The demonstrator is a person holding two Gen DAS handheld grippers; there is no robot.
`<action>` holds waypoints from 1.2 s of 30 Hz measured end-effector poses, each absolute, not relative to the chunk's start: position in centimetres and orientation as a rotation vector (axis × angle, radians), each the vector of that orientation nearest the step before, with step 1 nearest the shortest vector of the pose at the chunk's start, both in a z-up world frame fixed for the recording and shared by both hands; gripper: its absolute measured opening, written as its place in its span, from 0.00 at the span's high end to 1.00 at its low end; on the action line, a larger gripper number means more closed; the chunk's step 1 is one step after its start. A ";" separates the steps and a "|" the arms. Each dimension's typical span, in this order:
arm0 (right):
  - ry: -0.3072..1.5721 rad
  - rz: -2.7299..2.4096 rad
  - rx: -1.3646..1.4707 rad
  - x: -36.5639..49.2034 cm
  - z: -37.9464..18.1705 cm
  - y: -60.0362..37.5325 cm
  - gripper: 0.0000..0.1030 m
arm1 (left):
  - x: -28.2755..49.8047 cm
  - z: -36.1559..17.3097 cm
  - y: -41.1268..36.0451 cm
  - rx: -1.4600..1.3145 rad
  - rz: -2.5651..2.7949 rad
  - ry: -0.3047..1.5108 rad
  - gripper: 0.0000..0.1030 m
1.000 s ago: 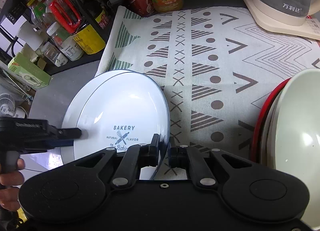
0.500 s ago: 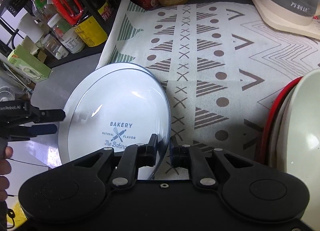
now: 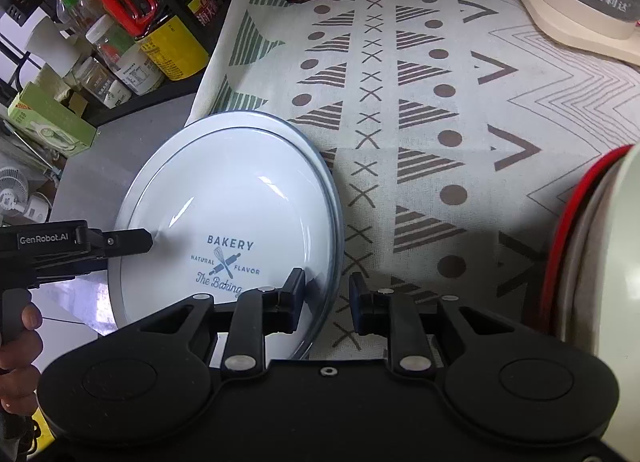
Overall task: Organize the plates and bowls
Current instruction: 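Open both grippers and release the 'BAKERY' plate rim, then move both grippers over to the red bowl holding the nested bowls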
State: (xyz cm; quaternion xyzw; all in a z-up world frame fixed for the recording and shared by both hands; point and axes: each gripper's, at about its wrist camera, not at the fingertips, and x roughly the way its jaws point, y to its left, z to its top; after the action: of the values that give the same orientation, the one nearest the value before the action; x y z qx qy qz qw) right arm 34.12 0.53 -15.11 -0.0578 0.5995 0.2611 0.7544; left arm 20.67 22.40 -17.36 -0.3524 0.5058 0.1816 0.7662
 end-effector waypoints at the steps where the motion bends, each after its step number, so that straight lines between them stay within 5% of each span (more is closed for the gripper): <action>1: 1.304 0.571 -0.137 34.1 -15.1 0.7 0.78 | 20.6 -17.5 22.6 -0.782 0.396 1.093 0.61; 12: 1.297 0.557 -0.136 34.0 -15.6 1.4 0.72 | 20.1 -17.8 23.9 -0.833 0.362 1.072 0.70; 22: 1.283 0.563 -0.114 34.0 -15.8 1.2 0.70 | 20.6 -17.8 23.8 -0.806 0.369 1.109 0.66; 26: 1.248 0.600 -0.080 33.9 -14.7 0.5 0.49 | 20.7 -17.4 23.7 -0.799 0.368 1.120 0.44; 30: 1.180 0.638 -0.035 33.8 -12.8 -0.6 0.41 | 20.3 -16.2 23.6 -0.772 0.398 1.084 0.27; 34: 1.089 0.682 -0.045 33.7 -10.7 -1.5 0.33 | 20.2 -15.1 23.1 -0.769 0.424 1.051 0.26; 36: 1.040 0.696 -0.047 33.5 -9.4 -2.1 0.21 | 20.2 -14.3 22.7 -0.767 0.456 1.040 0.26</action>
State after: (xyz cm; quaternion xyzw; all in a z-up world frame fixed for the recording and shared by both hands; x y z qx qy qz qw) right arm 33.49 -2.10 -9.42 -0.0221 0.4866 0.3259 0.8103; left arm 20.18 22.68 -14.26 -0.3541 0.4804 0.2108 0.7742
